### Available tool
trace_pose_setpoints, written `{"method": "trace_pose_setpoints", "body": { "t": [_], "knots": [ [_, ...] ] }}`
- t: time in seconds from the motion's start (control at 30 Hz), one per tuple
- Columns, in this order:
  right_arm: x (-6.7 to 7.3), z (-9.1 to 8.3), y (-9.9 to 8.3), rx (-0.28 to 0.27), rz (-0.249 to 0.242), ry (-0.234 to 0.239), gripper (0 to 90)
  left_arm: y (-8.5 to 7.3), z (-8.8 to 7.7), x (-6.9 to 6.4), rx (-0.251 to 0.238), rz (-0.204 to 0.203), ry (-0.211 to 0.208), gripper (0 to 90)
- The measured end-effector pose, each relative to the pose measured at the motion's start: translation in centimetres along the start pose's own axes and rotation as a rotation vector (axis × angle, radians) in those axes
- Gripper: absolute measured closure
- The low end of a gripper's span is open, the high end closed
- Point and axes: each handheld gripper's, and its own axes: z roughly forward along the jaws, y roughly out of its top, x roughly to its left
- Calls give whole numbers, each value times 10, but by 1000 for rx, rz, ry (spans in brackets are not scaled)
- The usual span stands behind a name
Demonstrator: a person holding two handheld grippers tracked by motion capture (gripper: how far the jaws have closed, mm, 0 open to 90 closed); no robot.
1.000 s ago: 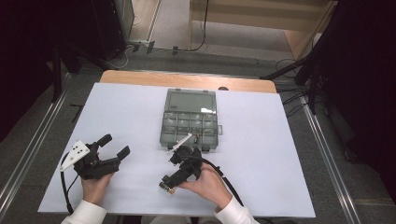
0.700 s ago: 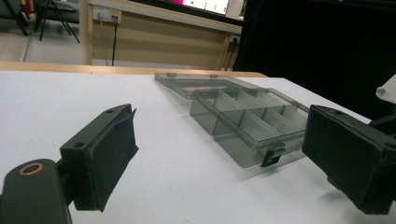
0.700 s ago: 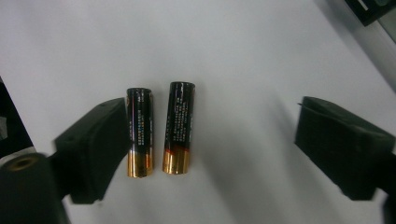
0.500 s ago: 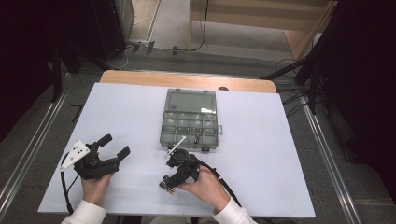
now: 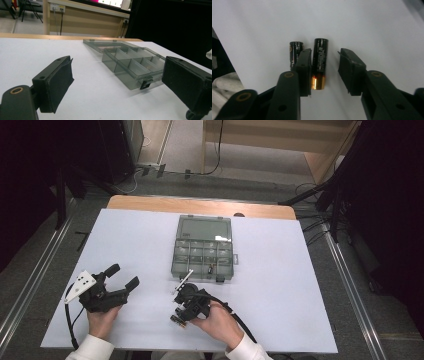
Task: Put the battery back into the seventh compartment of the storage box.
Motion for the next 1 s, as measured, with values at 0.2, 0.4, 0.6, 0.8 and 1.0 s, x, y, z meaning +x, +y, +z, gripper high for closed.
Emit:
{"method": "trace_pose_setpoints", "body": {
  "t": [0.2, 0.4, 0.6, 0.8, 1.0],
  "knots": [
    [0, 3, 1, 17, 5, -1, 762, 0, 0, 0, -2, -1, -1, 96],
    [0, 3, 1, 14, -1, -8, 775, 0, 0, 0, -1, -1, 0, 96],
    [0, 2, 0, 15, 11, -3, 780, 0, 0, 0, -1, 0, 0, 96],
    [-4, -2, -2, -9, 11, -4, 781, 0, 0, 0, -1, -1, -1, 96],
    [-9, -12, -4, -38, 31, 13, 782, 0, 0, 0, -1, 0, -1, 96]
  ]
}}
